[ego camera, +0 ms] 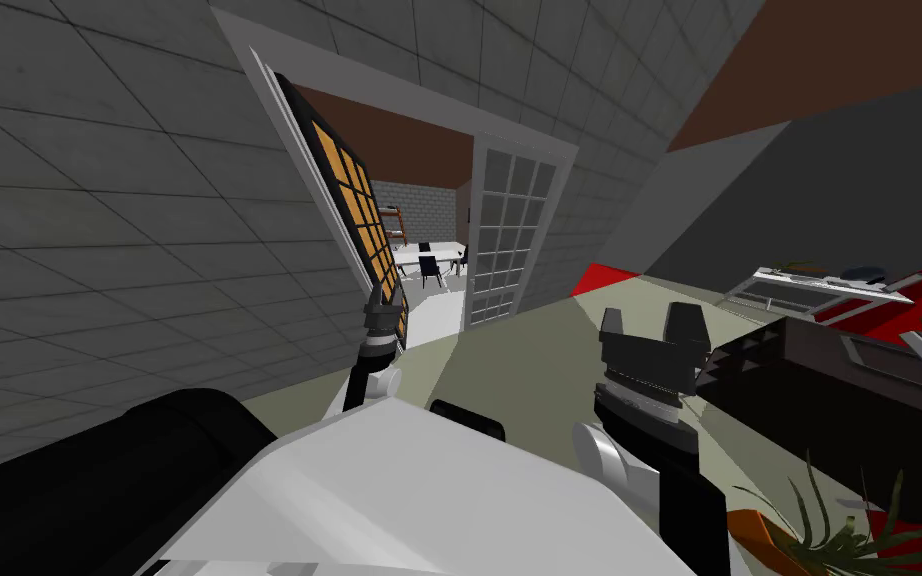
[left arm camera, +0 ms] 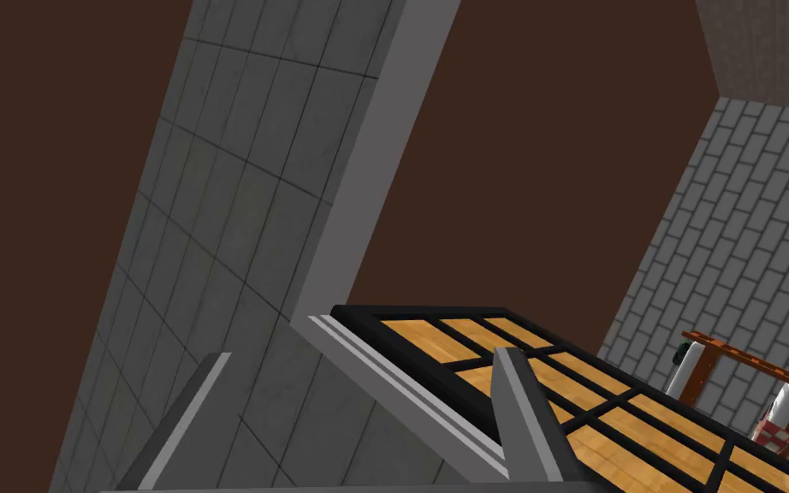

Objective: Push the door open

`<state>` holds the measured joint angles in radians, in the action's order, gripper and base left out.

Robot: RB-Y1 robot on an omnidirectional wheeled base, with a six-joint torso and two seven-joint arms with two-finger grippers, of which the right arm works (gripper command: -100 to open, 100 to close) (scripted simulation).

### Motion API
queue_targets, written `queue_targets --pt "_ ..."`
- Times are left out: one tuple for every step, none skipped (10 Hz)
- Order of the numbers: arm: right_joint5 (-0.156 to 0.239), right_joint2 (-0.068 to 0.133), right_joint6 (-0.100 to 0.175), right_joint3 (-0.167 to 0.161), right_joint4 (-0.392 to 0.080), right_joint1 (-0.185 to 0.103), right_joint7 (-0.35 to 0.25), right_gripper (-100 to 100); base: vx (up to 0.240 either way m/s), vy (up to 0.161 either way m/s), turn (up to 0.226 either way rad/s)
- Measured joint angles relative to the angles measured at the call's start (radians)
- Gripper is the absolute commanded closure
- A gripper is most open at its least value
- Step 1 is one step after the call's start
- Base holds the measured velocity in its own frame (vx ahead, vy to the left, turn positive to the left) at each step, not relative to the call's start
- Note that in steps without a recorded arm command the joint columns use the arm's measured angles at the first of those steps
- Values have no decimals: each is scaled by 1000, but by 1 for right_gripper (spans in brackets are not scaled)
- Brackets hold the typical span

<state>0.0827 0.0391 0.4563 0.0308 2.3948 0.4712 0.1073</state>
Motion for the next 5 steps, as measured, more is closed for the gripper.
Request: queue_targets --pt "8 3 4 0 -10 -2 -6 -100 67 -39 256" --pt "23 10 13 4 -26 -4 -19 -100 96 -42 286" --pt "37 15 24 2 -42 -4 -33 -100 93 -22 238" --pt "49 17 34 -2 -59 -5 -44 -100 93 -34 263" --pt "63 21 44 -4 -77 -8 -56 -100 107 -65 324"
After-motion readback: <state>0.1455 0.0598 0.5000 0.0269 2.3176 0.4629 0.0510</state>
